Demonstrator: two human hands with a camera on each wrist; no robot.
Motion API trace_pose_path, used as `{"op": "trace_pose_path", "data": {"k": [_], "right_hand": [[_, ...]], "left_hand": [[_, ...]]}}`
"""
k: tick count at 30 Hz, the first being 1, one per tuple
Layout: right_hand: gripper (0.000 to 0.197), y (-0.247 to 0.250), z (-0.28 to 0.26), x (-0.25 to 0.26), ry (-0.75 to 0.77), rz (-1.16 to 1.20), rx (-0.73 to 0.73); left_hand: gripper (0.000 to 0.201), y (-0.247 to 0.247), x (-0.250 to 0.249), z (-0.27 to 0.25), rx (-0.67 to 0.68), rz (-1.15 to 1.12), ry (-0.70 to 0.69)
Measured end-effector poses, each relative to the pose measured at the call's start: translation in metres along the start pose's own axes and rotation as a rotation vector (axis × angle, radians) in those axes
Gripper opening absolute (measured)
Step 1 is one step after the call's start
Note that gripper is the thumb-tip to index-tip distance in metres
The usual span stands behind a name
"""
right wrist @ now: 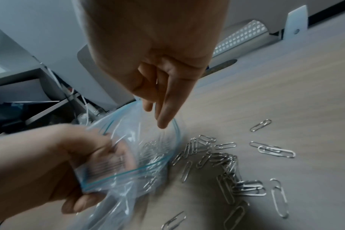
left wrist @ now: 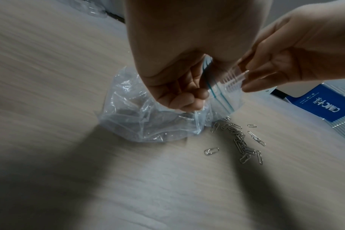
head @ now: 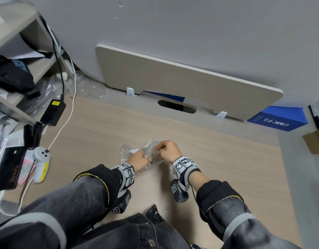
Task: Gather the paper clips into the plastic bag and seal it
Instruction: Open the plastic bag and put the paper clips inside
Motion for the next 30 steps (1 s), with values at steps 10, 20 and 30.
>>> {"op": "trace_pose_path", "data": {"k": [10, 20, 30], "right_hand": [[0.038, -0.012, -0.014, -0.052, -0.211, -0.038, 0.124], [0.041, -0.09, -0.032, -0.052, -0.221, -0.025, 0.404], [0.037, -0.011, 0.007, -0.054, -0.075, -0.122, 0.037]], "left_hand": [[0.013, 0.017, 0.005, 0.001, -0.061, 0.062, 0.033], [0.019, 0.026, 0.008, 0.0, -0.118, 0.107, 0.055], [0.016, 0.041, 0.015, 0.002, -0.164, 0.126, 0.055]]}}
Point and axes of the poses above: each hand's wrist, its own z-axis towards the middle knuckle, its own y-axis out of the back of the hand, x = y × z, the point moved 10 cm from there along z, towards the middle knuckle, and after that the axes turned 6 degrees about -x, right-handed, at the moved point
